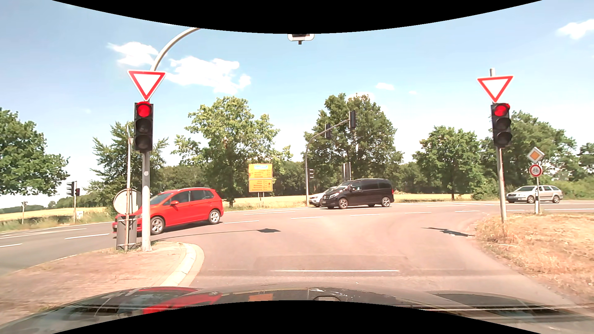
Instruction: Follow the waypoints while adhering to traffic rules and regulations
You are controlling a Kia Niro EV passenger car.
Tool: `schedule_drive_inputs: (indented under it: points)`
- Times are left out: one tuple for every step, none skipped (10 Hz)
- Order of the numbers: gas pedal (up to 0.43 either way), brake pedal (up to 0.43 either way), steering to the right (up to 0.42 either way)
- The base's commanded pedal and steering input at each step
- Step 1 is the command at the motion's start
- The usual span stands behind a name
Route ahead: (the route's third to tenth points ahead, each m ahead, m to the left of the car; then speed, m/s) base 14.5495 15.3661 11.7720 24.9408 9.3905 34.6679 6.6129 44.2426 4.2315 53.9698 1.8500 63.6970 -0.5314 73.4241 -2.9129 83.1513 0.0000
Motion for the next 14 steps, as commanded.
schedule_drive_inputs:
  points:
    - [0.000,0.000,-0.003]
    - [0.000,0.000,-0.003]
    - [0.000,0.000,-0.003]
    - [0.000,0.000,-0.003]
    - [0.000,0.000,-0.003]
    - [0.000,0.000,-0.003]
    - [0.000,0.000,-0.003]
    - [0.000,0.000,-0.003]
    - [0.000,0.000,-0.003]
    - [0.000,0.000,-0.003]
    - [0.000,0.000,-0.003]
    - [0.000,0.000,-0.003]
    - [0.000,0.000,-0.003]
    - [0.000,0.000,-0.003]
